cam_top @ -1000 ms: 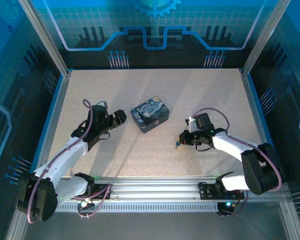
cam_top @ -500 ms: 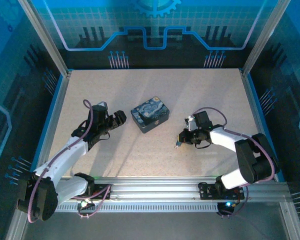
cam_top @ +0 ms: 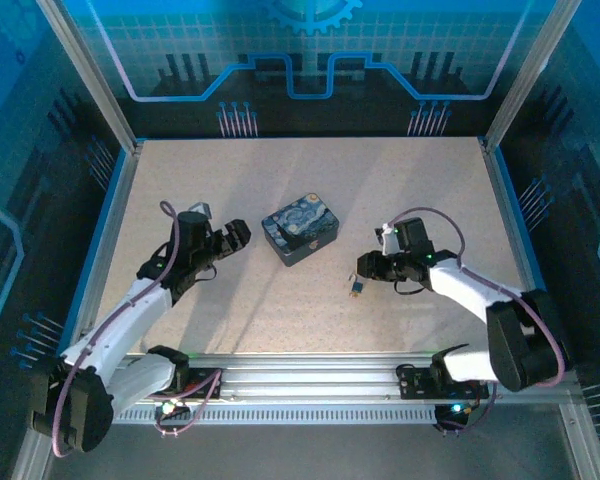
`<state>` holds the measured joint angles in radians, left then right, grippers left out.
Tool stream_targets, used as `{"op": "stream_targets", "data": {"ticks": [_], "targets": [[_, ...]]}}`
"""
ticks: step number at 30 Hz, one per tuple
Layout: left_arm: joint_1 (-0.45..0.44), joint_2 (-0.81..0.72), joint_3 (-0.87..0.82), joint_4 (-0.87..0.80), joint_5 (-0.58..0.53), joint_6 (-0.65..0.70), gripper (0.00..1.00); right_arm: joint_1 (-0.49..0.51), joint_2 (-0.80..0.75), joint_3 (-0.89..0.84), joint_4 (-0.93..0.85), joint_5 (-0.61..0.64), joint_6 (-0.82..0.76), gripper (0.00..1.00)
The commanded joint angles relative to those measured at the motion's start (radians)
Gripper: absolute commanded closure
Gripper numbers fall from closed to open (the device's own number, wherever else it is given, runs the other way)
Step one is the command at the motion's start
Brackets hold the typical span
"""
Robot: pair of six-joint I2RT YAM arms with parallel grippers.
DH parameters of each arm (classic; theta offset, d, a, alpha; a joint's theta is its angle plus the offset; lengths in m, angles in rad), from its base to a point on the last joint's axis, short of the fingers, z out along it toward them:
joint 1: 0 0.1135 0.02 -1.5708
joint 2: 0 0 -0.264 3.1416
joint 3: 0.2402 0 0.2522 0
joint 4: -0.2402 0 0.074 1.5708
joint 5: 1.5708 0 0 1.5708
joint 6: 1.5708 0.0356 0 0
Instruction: Unlock the padlock with the key
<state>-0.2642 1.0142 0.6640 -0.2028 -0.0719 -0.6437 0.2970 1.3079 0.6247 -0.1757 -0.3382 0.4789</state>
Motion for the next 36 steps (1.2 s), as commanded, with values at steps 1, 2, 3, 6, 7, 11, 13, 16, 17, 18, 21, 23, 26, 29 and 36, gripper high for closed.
{"op": "stream_targets", "data": {"ticks": [1, 2, 3, 6, 7, 11, 13, 16, 17, 18, 21, 23, 26, 29, 36], "targets": [[0.021, -0.056, 0.017, -0.026, -0.043, 0.035, 0.03, -0.022, -0.087, 0.034, -0.063, 0.067, -0.063, 0.57], [0.027, -0.075, 0.017, -0.028, -0.056, 0.04, 0.01, -0.028, -0.116, 0.041, -0.075, 0.091, -0.079, 0.53], [0.033, -0.094, 0.016, -0.03, -0.069, 0.049, 0.01, -0.034, -0.145, 0.046, -0.083, 0.112, -0.097, 0.49], [0.061, -0.162, 0.029, -0.073, -0.142, 0.083, 0.01, -0.062, -0.222, 0.052, -0.086, 0.168, -0.137, 0.36], [0.068, -0.186, 0.031, -0.082, -0.171, 0.094, 0.01, -0.072, -0.242, 0.051, -0.079, 0.181, -0.145, 0.32], [0.097, -0.295, -0.001, -0.051, -0.262, 0.139, 0.01, -0.125, -0.313, 0.037, -0.019, 0.222, -0.179, 0.2], [0.111, -0.327, -0.014, -0.041, -0.296, 0.162, 0.01, -0.155, -0.33, 0.028, 0.016, 0.239, -0.19, 0.16], [0.13, -0.337, -0.031, -0.018, -0.33, 0.221, 0.01, -0.196, -0.337, 0.011, 0.071, 0.301, -0.206, 0.05], [0.136, -0.331, -0.041, -0.001, -0.335, 0.242, 0.01, -0.211, -0.338, 0.0, 0.094, 0.334, -0.209, 0.0], [0.142, -0.325, -0.056, 0.02, -0.341, 0.264, 0.01, -0.226, -0.335, -0.014, 0.127, 0.362, -0.213, 0.0], [0.156, -0.293, -0.126, 0.139, -0.361, 0.319, 0.01, -0.274, -0.308, -0.063, 0.249, 0.403, -0.229, 0.0], [0.164, -0.265, -0.184, 0.236, -0.393, 0.336, 0.01, -0.287, -0.274, -0.084, 0.315, 0.419, -0.267, 0.0], [0.175, -0.213, -0.261, 0.365, -0.433, 0.349, 0.01, -0.29, -0.201, -0.089, 0.37, 0.415, -0.342, 0.0], [0.18, -0.137, -0.299, 0.457, -0.43, 0.4, 0.01, -0.292, -0.128, -0.088, 0.423, 0.417, -0.378, 0.0], [0.187, 0.065, -0.338, 0.701, -0.394, 0.503, 0.01, -0.297, 0.027, -0.139, 0.703, 0.362, -0.423, 0.0]]}}
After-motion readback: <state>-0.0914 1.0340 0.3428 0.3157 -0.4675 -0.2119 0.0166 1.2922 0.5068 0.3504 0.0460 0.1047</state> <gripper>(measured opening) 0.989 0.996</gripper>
